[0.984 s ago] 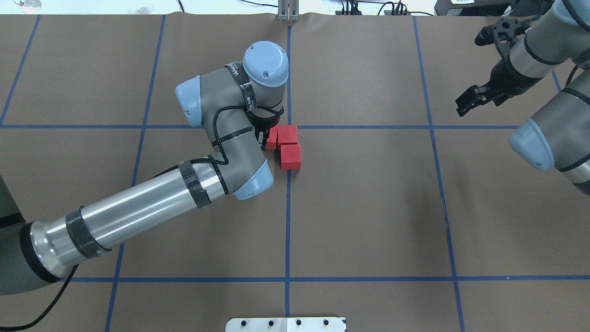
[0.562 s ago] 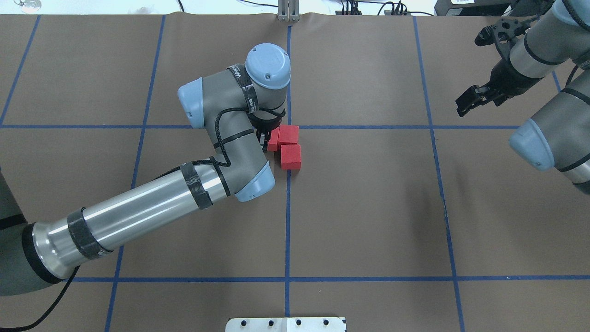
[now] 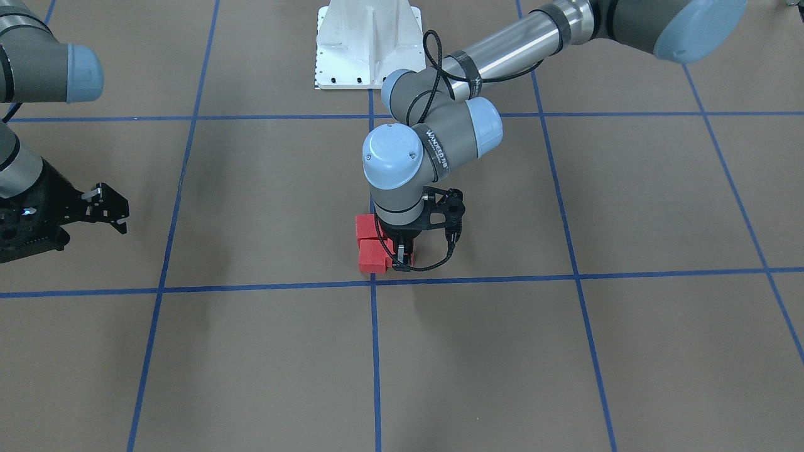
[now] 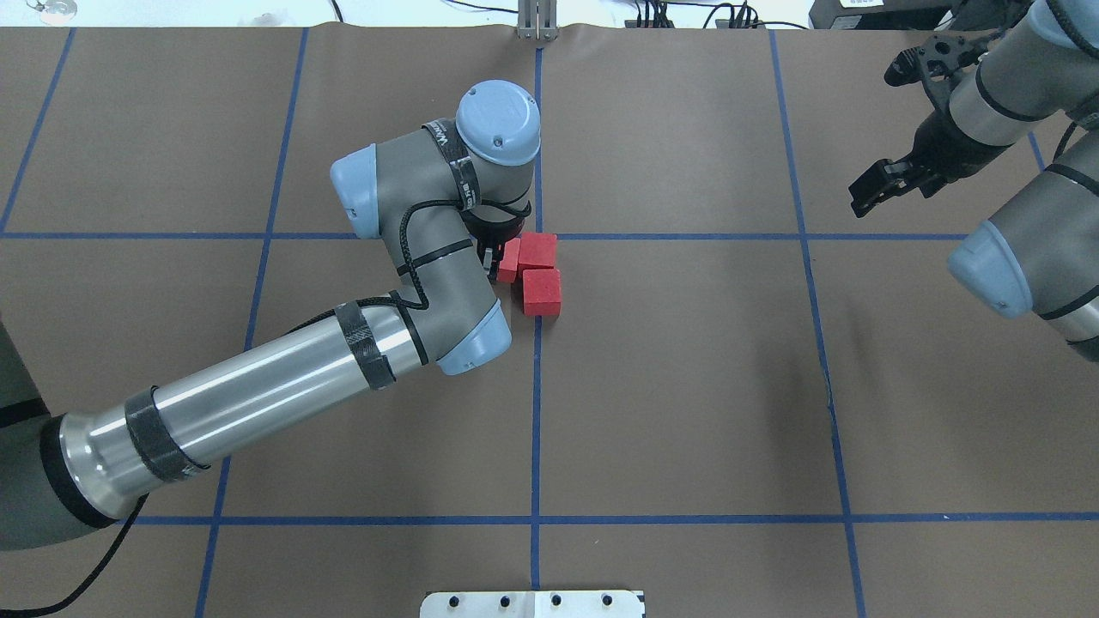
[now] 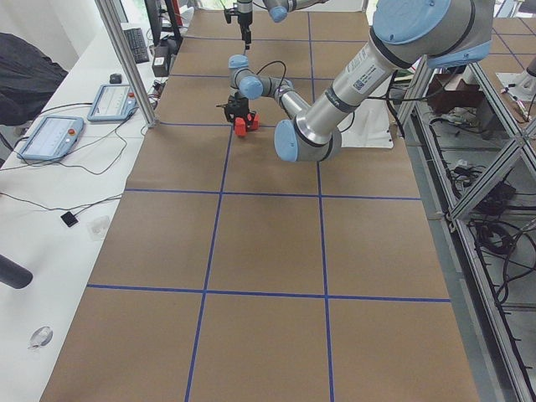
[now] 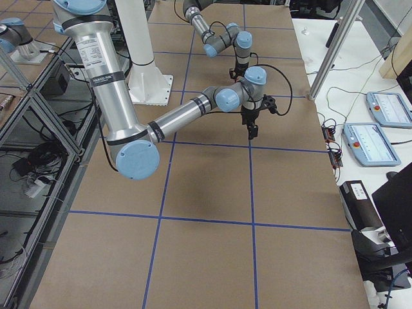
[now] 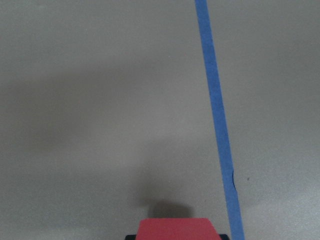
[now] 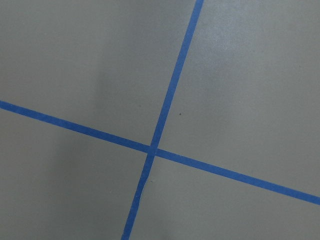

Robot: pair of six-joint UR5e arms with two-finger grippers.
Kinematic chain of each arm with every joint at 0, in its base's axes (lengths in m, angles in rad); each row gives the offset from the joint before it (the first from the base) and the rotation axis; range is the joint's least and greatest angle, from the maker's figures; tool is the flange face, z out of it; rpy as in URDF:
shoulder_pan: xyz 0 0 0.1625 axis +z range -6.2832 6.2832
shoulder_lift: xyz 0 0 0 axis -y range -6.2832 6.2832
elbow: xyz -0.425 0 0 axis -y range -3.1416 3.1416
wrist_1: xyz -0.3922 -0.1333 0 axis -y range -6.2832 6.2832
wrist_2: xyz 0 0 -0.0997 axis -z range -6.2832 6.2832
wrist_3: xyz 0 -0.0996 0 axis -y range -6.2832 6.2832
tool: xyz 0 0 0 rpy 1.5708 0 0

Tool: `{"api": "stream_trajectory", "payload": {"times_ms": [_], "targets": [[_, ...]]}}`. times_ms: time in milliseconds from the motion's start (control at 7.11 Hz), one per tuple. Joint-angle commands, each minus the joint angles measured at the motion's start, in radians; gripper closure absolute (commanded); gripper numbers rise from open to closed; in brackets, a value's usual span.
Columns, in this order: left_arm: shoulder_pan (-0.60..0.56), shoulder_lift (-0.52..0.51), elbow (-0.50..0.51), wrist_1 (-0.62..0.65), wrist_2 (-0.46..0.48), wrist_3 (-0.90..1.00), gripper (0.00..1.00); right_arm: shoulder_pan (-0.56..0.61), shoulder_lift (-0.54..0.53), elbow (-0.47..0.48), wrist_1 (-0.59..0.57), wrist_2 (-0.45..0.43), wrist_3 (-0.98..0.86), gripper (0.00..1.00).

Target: Form red blocks into L shape at center

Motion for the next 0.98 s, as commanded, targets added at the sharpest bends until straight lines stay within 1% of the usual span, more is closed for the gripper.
{"api": "stream_trajectory", "payload": {"times_ms": [0,141,281,562,703,844], "targets": [[-0.001,0.000,0.000,-0.001,0.000,-0.001,0.29,0.000,0.001,-0.001,0.000,0.000,-0.001,0.01],[0.001,-0.001,0.000,-0.001,0.000,-0.001,0.25,0.000,0.001,-0.003,0.000,0.000,-0.001,0.01],[0.006,0.000,0.002,0.002,0.000,0.005,0.00,0.000,0.001,-0.004,0.000,0.000,-0.001,0.01],[0.007,0.003,-0.008,0.016,0.003,0.012,0.00,0.000,0.001,-0.006,-0.002,0.000,-0.001,0.01],[0.001,0.003,-0.014,0.048,0.003,0.012,0.00,0.000,0.003,-0.006,-0.002,0.000,-0.001,0.01],[-0.019,0.005,-0.046,0.062,0.002,0.015,0.00,0.000,0.004,-0.006,-0.002,0.000,-0.001,0.01]]}}
